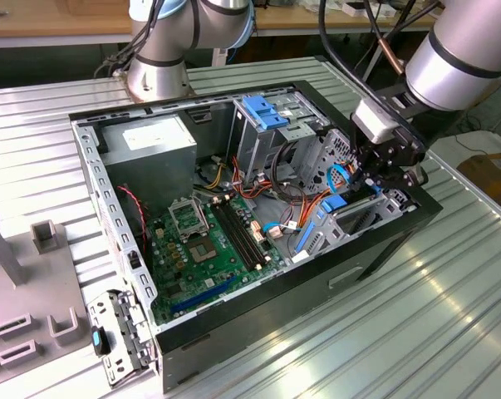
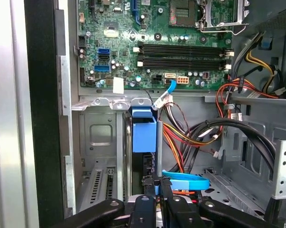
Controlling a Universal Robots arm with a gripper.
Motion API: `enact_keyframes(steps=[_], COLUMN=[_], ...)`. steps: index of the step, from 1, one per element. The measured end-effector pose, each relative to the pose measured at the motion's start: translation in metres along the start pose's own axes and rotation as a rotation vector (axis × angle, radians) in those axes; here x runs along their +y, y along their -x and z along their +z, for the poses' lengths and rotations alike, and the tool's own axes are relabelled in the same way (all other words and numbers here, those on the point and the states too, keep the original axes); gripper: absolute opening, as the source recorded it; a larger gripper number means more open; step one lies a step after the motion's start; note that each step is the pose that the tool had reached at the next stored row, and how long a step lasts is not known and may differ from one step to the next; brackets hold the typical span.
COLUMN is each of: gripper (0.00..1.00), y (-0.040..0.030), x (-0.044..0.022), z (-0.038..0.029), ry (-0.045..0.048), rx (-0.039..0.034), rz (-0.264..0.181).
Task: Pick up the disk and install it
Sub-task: 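Insert the second disk wire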
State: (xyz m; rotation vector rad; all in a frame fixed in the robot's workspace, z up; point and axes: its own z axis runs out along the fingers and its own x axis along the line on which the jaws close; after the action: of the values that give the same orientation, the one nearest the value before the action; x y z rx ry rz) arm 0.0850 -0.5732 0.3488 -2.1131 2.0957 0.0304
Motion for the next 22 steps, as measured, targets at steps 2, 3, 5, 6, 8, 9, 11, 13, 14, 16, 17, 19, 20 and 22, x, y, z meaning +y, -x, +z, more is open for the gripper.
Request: enact_keyframes(steps=[2,3,5,6,8,9,11,13,14,16,17,19,20,22], gripper=[0.16,0.16,0.16,0.16,0.16,0.16,0.16,0.16,0.16,0.16,0.16,0.16,0.16,0.18], y=[-0.0002,-0.0002,-0.0003,-0.0003,-0.0003,-0.0003,-0.0007,-0.0003,-0.001,-0.0021,-0.0025,-0.0029,-0.0029,-0.0027], x=[0.0007,0.0008,0.0009,0.0009,0.0008,0.0009,0.0012,0.0009,0.001,0.001,0.0013,0.0016,0.0017,0.0015], z=[0.001,0.0012,0.0014,0.0014,0.0015,0.002,0.0046,0.0016,0.0013,0.0025,0.0054,0.0083,0.0085,0.0073], ry=[-0.0014,-0.0014,-0.0056,-0.009,-0.0105,-0.0105,-0.0105,-0.0105,-0.0105,-0.0105,-0.0105,-0.0104,-0.0104,-0.0107], rx=[-0.0007,-0.0008,-0.001,-0.0011,-0.0011,-0.0011,-0.001,-0.0013,-0.0008,-0.0005,-0.0003,-0.0001,-0.0003,-0.0013], rz=[0.0,0.0,0.0,-0.001,-0.001,-0.001,-0.001,-0.001,-0.001,-0.001,-0.001,-0.001,-0.001,-0.001])
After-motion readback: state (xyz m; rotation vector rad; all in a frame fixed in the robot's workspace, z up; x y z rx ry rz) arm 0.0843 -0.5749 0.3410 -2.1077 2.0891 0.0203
